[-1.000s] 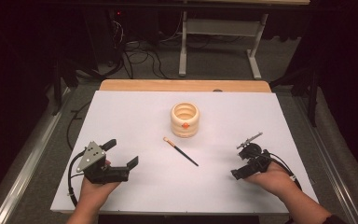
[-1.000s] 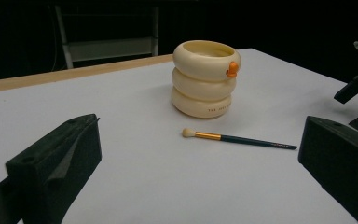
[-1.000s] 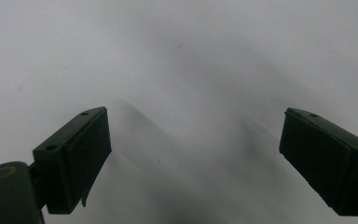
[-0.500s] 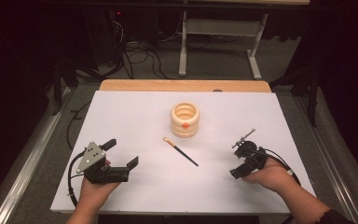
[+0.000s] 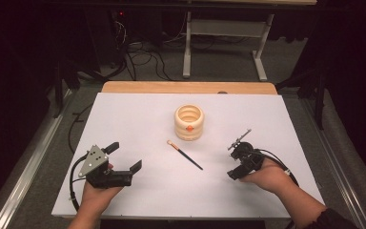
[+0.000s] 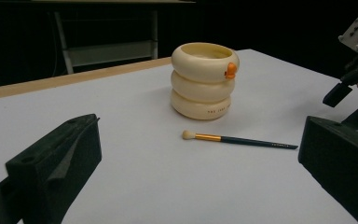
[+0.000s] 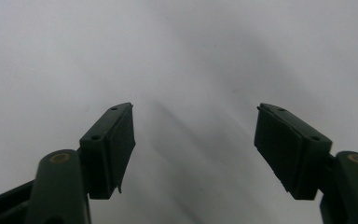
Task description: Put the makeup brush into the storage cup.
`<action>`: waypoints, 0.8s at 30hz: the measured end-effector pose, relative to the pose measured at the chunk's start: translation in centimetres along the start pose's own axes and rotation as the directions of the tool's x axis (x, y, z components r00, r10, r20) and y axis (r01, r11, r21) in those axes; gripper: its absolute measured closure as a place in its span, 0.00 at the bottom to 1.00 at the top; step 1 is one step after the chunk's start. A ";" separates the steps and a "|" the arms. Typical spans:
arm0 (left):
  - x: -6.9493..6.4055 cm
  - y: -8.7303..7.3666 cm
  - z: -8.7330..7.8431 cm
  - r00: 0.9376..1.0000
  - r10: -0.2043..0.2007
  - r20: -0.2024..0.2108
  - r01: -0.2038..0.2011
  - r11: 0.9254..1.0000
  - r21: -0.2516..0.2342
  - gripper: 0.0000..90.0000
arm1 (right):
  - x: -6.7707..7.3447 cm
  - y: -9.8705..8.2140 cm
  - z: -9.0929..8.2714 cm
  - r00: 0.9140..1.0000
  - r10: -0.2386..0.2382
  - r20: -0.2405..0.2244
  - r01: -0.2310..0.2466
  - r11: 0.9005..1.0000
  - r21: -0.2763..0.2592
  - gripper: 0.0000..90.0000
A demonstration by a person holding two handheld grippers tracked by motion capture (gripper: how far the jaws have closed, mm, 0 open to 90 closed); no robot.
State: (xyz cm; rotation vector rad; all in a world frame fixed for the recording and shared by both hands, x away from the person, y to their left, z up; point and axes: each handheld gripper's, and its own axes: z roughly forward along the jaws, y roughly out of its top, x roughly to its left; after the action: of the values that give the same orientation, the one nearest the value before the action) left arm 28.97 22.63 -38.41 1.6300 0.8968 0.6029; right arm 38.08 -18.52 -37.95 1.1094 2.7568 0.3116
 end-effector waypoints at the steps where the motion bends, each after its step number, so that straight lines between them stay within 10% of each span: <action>1: 0.0 0.0 0.0 1.000 0.000 0.000 0.000 1.000 0.000 0.00 | 0.1 0.2 0.0 1.000 -0.010 -0.001 0.010 1.000 -0.003 0.38; 24: 0.2 0.0 0.1 1.000 -0.002 0.003 0.002 1.000 0.001 0.00 | 3.3 5.1 1.5 0.993 -0.094 -0.075 0.091 0.995 -0.040 0.50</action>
State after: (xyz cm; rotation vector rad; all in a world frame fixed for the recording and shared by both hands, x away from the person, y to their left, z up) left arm 29.13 22.74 -38.43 1.6299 0.8968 0.5987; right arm 39.45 -12.48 -38.38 0.9770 2.8464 0.3988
